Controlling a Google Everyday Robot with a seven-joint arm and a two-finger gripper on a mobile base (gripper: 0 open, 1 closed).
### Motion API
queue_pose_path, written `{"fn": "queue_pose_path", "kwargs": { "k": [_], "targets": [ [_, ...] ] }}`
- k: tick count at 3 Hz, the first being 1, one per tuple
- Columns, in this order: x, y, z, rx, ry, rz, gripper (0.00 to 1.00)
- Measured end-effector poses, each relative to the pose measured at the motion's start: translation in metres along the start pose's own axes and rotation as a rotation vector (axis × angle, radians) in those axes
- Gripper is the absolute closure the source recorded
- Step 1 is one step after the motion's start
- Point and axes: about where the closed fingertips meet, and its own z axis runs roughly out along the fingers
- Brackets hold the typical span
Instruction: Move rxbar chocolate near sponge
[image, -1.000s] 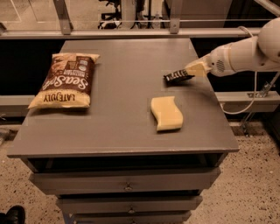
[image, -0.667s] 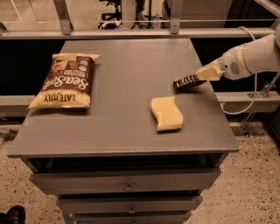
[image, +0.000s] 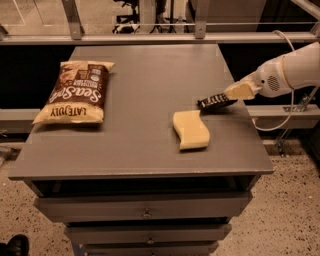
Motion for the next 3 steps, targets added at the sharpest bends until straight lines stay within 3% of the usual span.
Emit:
{"fn": "queue_pose_path", "kwargs": {
  "k": [1, 2, 3],
  "targets": [
    [-0.0028, 0.0223, 0.0188, -0.096, -0.013, -0.003, 0.74],
    [-0.006, 0.0294, 0.0242, -0.124, -0.015, -0.011, 0.51],
    [-0.0094, 0.0262, 0.0204, -0.102, -0.024, -0.022, 0.27]
  ]
}}
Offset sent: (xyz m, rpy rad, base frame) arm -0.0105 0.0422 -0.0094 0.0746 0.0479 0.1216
